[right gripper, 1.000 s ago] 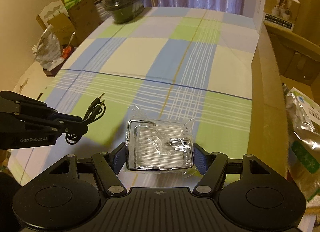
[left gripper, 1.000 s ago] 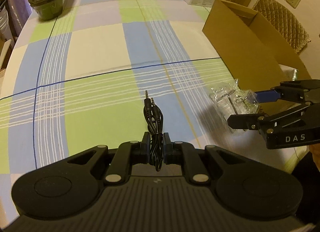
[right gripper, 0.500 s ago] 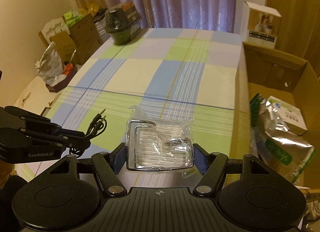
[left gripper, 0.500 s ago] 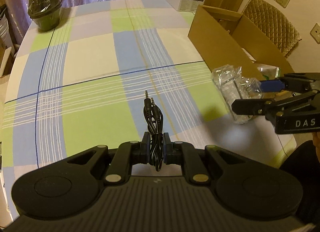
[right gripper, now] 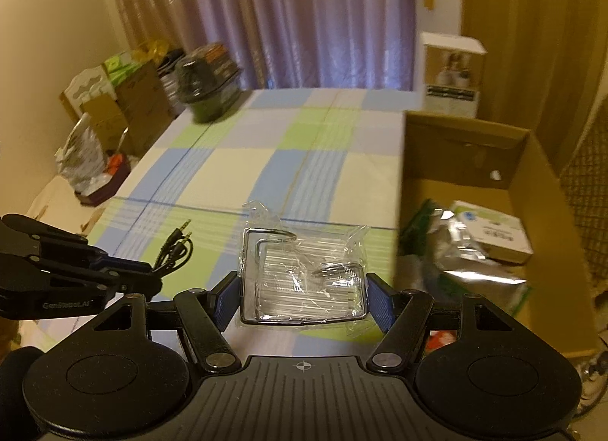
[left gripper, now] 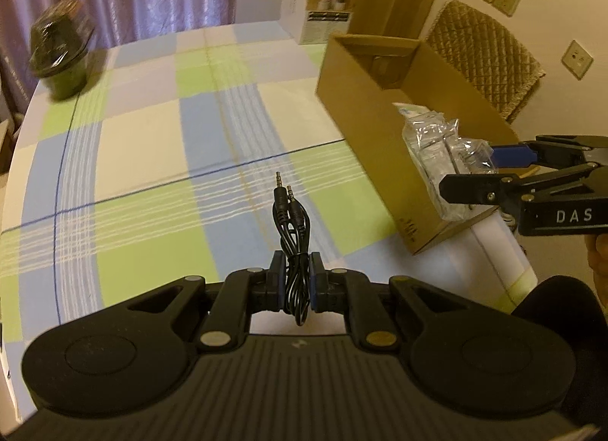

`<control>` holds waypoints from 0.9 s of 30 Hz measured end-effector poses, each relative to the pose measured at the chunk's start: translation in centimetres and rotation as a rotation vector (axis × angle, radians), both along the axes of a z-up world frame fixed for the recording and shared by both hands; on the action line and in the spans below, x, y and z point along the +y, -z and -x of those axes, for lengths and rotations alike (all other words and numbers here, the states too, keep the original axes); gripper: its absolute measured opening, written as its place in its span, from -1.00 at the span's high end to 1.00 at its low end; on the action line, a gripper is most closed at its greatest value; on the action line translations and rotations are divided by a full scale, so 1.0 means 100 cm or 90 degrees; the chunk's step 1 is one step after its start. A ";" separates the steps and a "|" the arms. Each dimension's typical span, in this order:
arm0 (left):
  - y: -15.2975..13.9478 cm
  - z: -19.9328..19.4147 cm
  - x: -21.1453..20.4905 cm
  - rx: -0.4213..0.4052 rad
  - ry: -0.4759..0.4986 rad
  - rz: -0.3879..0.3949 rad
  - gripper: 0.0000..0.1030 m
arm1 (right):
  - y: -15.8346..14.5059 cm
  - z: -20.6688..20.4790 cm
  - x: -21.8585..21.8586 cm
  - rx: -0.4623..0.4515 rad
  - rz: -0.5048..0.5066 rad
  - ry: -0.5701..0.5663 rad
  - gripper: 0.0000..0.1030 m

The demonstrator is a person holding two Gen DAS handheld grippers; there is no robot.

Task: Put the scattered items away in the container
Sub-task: 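Lift and carry the cable and wire rack with both tools over the box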

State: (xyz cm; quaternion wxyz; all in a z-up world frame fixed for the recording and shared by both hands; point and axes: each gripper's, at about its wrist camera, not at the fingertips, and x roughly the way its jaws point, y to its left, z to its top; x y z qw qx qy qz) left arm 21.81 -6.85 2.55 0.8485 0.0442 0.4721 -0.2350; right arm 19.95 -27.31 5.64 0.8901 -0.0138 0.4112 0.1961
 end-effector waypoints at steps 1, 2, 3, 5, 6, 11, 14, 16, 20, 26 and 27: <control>-0.002 0.001 -0.005 -0.002 0.005 0.001 0.84 | -0.002 0.001 -0.006 -0.003 0.002 0.006 -0.38; -0.004 0.000 -0.010 -0.004 0.010 0.003 0.84 | -0.005 0.001 -0.013 -0.006 0.004 0.013 -0.38; -0.005 0.000 -0.016 -0.005 0.015 0.004 0.84 | -0.007 0.002 -0.020 -0.008 0.006 0.021 -0.38; -0.008 -0.001 -0.029 -0.008 0.026 0.008 0.84 | -0.011 0.002 -0.036 -0.014 0.008 0.037 -0.38; -0.010 -0.002 -0.036 -0.010 0.031 0.010 0.84 | -0.013 0.002 -0.043 -0.016 0.010 0.045 -0.38; -0.018 -0.005 -0.075 -0.019 0.069 0.024 0.84 | -0.023 0.005 -0.081 -0.026 0.017 0.086 -0.38; -0.022 -0.006 -0.099 -0.022 0.090 0.031 0.84 | -0.028 0.007 -0.102 -0.030 0.020 0.109 -0.38; -0.025 -0.007 -0.114 -0.024 0.104 0.035 0.84 | -0.031 0.008 -0.114 -0.032 0.020 0.121 -0.38; -0.029 -0.009 -0.140 -0.027 0.127 0.041 0.84 | -0.034 0.007 -0.132 -0.035 0.020 0.137 -0.38; -0.029 -0.013 -0.166 -0.026 0.145 0.045 0.84 | -0.034 0.000 -0.148 -0.035 0.013 0.149 -0.38; -0.029 -0.014 -0.169 -0.025 0.146 0.046 0.84 | -0.034 -0.001 -0.149 -0.035 0.012 0.150 -0.38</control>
